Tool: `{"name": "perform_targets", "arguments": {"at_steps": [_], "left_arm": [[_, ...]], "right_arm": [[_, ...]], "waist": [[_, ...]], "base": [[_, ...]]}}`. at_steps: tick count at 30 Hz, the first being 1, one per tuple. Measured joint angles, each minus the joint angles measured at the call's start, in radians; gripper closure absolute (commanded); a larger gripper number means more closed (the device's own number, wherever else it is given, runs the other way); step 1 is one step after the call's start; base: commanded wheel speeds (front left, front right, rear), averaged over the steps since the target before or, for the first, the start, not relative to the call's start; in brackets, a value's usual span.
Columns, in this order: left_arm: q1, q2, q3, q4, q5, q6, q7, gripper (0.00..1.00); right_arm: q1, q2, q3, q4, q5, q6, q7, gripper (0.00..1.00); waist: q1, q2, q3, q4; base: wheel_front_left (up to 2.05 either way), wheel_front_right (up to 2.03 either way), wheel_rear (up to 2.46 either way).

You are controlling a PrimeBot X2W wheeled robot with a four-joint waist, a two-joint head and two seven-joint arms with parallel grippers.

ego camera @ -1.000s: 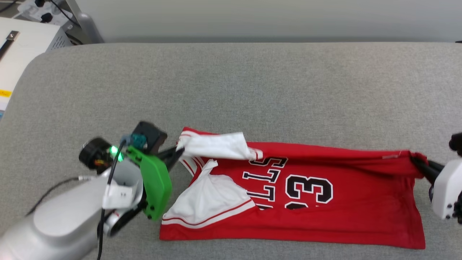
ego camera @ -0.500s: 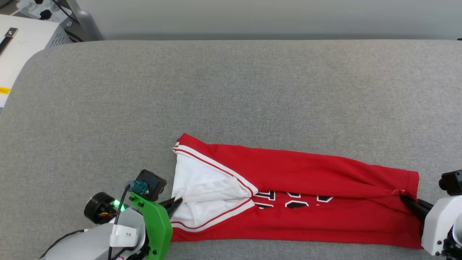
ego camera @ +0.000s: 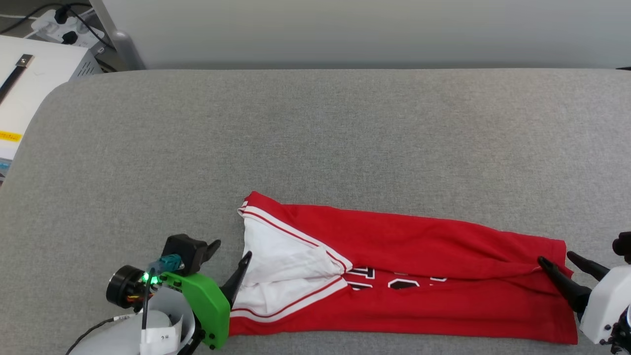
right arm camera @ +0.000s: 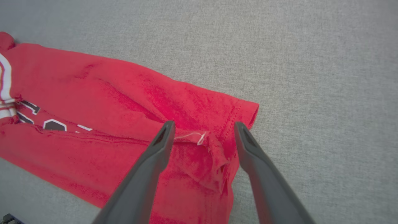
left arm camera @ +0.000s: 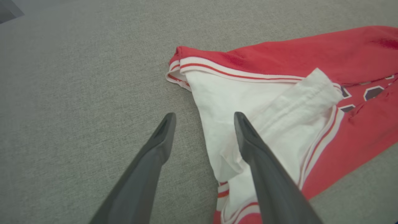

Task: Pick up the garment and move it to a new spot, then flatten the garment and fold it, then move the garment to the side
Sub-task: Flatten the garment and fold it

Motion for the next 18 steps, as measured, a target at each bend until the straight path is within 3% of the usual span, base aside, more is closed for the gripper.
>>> {"name": "perform_targets", "arguments": {"at_steps": [8,13,18], "left_arm": [[0.059,0.019,0.141,-0.085,0.079,0.167,-0.089,0.0],[0.128,0.002,0.299,-0.147,0.215,0.241,-0.09,0.0],[0.224,-0.056,0.421,-0.212,0.35,0.304,-0.09,0.0]], "right_arm": [[0.082,-0.087,-0.143,-0.157,0.124,0.0,0.099,0.0],[0.123,-0.103,-0.219,-0.138,0.262,0.0,0.24,0.0],[0.123,-0.109,-0.249,-0.056,0.307,0.0,0.343,0.0]], "waist": [[0.0,0.0,-0.039,0.006],[0.0,0.0,-0.036,0.017],[0.0,0.0,-0.017,0.031]], "base": [[0.0,0.0,0.0],[0.0,0.0,0.0],[0.0,0.0,0.0]]}}
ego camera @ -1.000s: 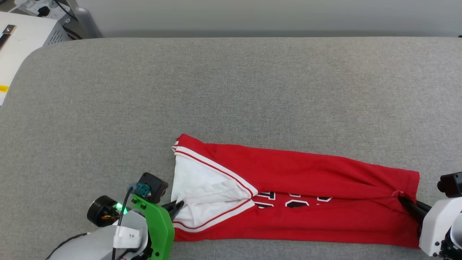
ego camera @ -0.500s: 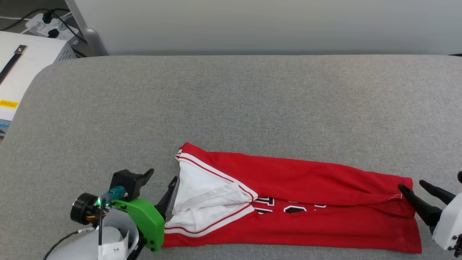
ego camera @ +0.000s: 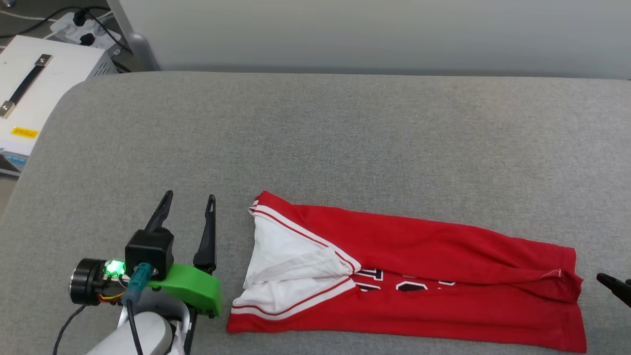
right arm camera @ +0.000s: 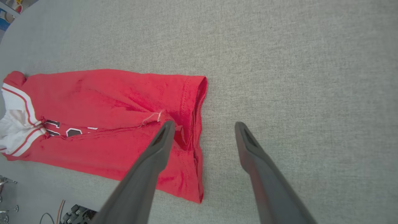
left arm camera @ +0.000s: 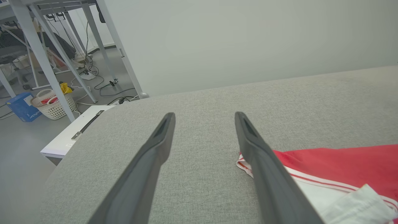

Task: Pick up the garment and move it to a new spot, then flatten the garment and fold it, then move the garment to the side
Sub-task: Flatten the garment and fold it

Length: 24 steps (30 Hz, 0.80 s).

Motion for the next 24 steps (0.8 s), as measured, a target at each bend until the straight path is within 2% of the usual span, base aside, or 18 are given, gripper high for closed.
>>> {"name": "perform_targets", "arguments": {"at_steps": [1,7,14,24], "left_arm": [[0.031,-0.025,0.037,-0.015,0.042,0.011,0.0,0.0],[0.109,-0.102,0.155,-0.028,0.151,0.004,0.0,0.0],[0.168,-0.207,0.301,0.012,0.257,-0.089,0.0,0.0],[0.226,-0.343,0.443,0.024,0.426,-0.207,0.0,0.0]], "right_arm": [[-0.007,0.011,0.001,0.032,0.001,0.0,0.023,0.0],[-0.072,0.07,0.037,0.101,-0.021,0.0,0.058,0.0],[-0.13,0.112,0.116,0.158,-0.063,0.0,0.085,0.0],[-0.143,0.114,0.191,0.142,-0.038,-0.009,0.084,0.0]], "waist": [[0.0,0.0,0.008,0.007],[0.0,0.0,0.037,0.03],[0.0,0.0,0.07,0.055],[0.0,0.0,0.081,0.063]], "base": [[0.0,0.0,0.0],[0.0,0.0,0.0],[0.0,0.0,0.0],[0.0,0.0,0.0]]}}
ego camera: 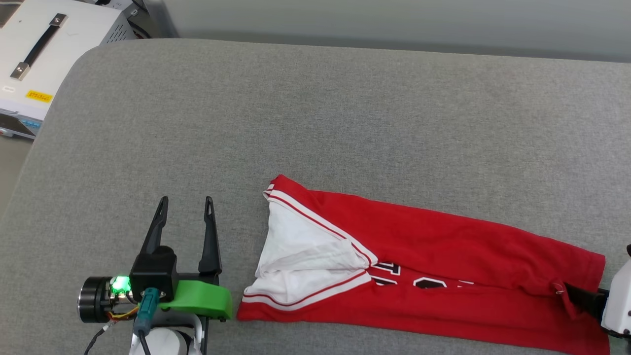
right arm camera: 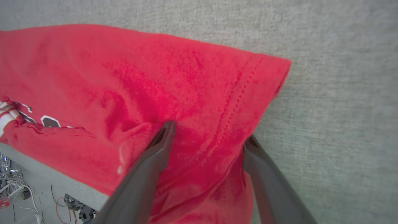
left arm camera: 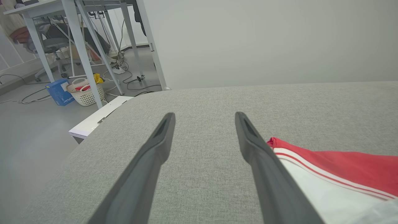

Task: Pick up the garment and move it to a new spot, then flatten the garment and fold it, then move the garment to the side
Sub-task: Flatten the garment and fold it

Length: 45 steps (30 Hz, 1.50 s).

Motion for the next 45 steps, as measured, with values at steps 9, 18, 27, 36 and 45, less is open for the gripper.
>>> {"name": "perform_targets", "arguments": {"at_steps": [9,18,27,36,45], "left_arm": [[0.021,-0.079,0.084,0.016,0.105,-0.078,0.0,0.0],[0.042,-0.117,0.131,0.027,0.156,-0.14,0.0,0.0],[0.057,-0.144,0.146,0.032,0.181,-0.182,0.0,0.0],[0.084,-0.152,0.177,0.039,0.191,-0.203,0.0,0.0],[0.093,-0.174,0.193,0.043,0.204,-0.22,0.0,0.0]], "right_arm": [[-0.009,0.004,0.05,0.01,0.026,0.001,-0.027,1.0],[-0.014,-0.042,0.032,0.045,0.061,0.01,-0.063,1.0],[-0.014,-0.173,-0.021,0.167,0.061,0.009,-0.072,1.0],[0.014,-0.196,-0.01,0.025,0.074,0.009,-0.062,1.0],[0.039,-0.212,0.006,-0.256,0.091,0.009,0.015,1.0]], "waist": [[0.0,0.0,-0.008,-0.012],[0.0,0.0,-0.036,-0.019],[0.0,0.0,-0.06,-0.015],[0.0,0.0,-0.088,-0.022],[0.0,0.0,-0.109,-0.022]], "base": [[0.0,0.0,0.0],[0.0,0.0,0.0],[0.0,0.0,0.0],[0.0,0.0,0.0],[0.0,0.0,0.0]]}}
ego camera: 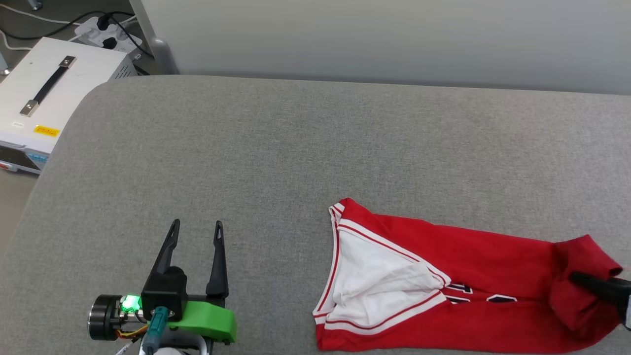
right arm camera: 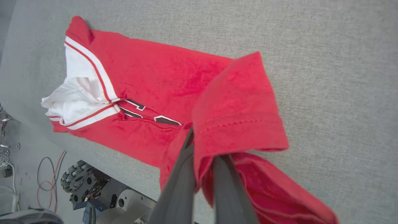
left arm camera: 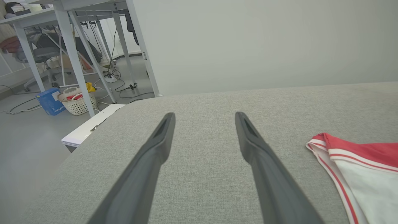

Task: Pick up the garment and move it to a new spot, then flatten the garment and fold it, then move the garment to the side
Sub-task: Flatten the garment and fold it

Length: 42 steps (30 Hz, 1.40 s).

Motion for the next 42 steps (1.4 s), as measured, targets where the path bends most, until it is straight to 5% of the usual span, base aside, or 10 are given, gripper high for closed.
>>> {"name": "perform_targets", "arguments": {"at_steps": [7,15,29,36,42], "left_arm": [[-0.001,-0.012,0.002,0.003,0.005,-0.012,0.0,0.0],[-0.005,-0.029,0.008,0.003,0.013,-0.021,0.0,0.0],[-0.054,-0.048,0.003,0.007,0.02,-0.021,0.0,0.0],[-0.074,-0.06,-0.002,0.012,0.021,-0.021,0.0,0.0],[-0.074,-0.061,0.007,0.018,0.021,-0.021,0.0,0.0]], "right_arm": [[-0.074,0.107,0.065,-0.111,-0.074,0.0,0.091,1.0],[-0.259,0.266,0.196,-0.103,-0.16,0.0,0.148,1.0],[-0.511,0.507,0.433,0.185,-0.27,0.0,0.067,1.0],[-0.543,0.569,0.532,0.363,-0.318,0.0,-0.022,1.0],[-0.556,0.575,0.588,0.388,-0.302,0.0,-0.109,1.0]], "waist": [[0.0,0.0,0.01,0.015],[0.0,0.0,0.04,0.033],[0.0,0.0,0.117,0.062],[0.0,0.0,0.153,0.072],[0.0,0.0,0.148,0.06]], "base": [[0.0,0.0,0.0],[0.0,0.0,0.0],[0.0,0.0,0.0],[0.0,0.0,0.0],[0.0,0.0,0.0]]}}
